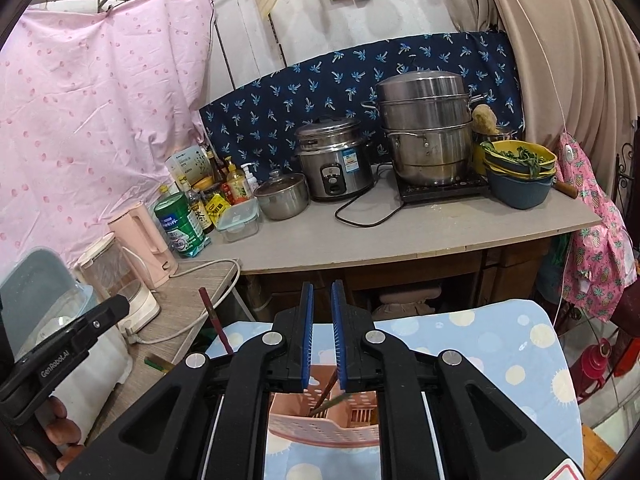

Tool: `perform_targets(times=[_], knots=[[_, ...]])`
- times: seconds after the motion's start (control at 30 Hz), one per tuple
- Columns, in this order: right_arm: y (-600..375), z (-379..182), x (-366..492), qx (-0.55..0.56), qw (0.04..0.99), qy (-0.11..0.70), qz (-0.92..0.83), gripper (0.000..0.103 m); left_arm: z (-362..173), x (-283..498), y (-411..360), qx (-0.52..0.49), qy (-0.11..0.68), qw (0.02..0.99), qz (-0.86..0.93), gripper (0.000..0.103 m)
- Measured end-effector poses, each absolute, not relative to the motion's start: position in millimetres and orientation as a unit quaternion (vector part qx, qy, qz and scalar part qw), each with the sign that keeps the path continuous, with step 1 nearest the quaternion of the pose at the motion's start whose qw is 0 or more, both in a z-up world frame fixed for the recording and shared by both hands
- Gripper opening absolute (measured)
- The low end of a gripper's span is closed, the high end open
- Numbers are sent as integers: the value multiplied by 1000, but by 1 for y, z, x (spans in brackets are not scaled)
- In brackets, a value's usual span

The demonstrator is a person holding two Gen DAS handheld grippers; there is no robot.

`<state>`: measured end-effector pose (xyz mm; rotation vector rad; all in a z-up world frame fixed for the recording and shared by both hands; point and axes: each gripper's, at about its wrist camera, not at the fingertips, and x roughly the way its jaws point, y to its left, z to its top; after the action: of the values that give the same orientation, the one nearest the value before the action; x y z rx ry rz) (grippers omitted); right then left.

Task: Organize utensils
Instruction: 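Open both tools to drop the chopsticks into the basket, then withdraw both open tools back to the remaining red chopsticks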

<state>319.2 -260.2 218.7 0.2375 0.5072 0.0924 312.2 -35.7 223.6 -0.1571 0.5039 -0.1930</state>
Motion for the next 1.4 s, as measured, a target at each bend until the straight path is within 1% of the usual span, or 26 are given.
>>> perform_targets(times=[0.1, 0.33, 0.57, 0.6, 0.63, 0.7, 0.8, 1.13, 1.4], knots=[[-259, 222, 313, 118, 960, 248, 48, 12, 222, 306, -31, -81, 249, 961, -93, 26], [-257, 219, 286, 125, 958, 250, 63, 12, 215, 283, -22, -77, 257, 960, -85, 27], [-243, 205, 247, 107, 958, 258, 71, 13, 201, 255, -17, -64, 270, 958, -73, 27], [-241, 203, 241, 105, 957, 259, 72, 14, 198, 251, -17, -59, 273, 958, -69, 26], [-239, 201, 235, 103, 957, 261, 73, 18, 196, 247, -17, -56, 274, 958, -67, 26], [-236, 196, 223, 99, 957, 263, 74, 22, 192, 239, -15, -53, 279, 956, -65, 26], [-230, 190, 207, 89, 957, 267, 74, 22, 184, 227, -12, -49, 288, 955, -59, 26], [-212, 159, 147, 48, 954, 288, 69, 22, 151, 188, -1, -44, 326, 943, -43, 26], [-204, 113, 100, 23, 940, 334, 63, 22, 117, 155, 1, -21, 351, 936, -35, 26]])
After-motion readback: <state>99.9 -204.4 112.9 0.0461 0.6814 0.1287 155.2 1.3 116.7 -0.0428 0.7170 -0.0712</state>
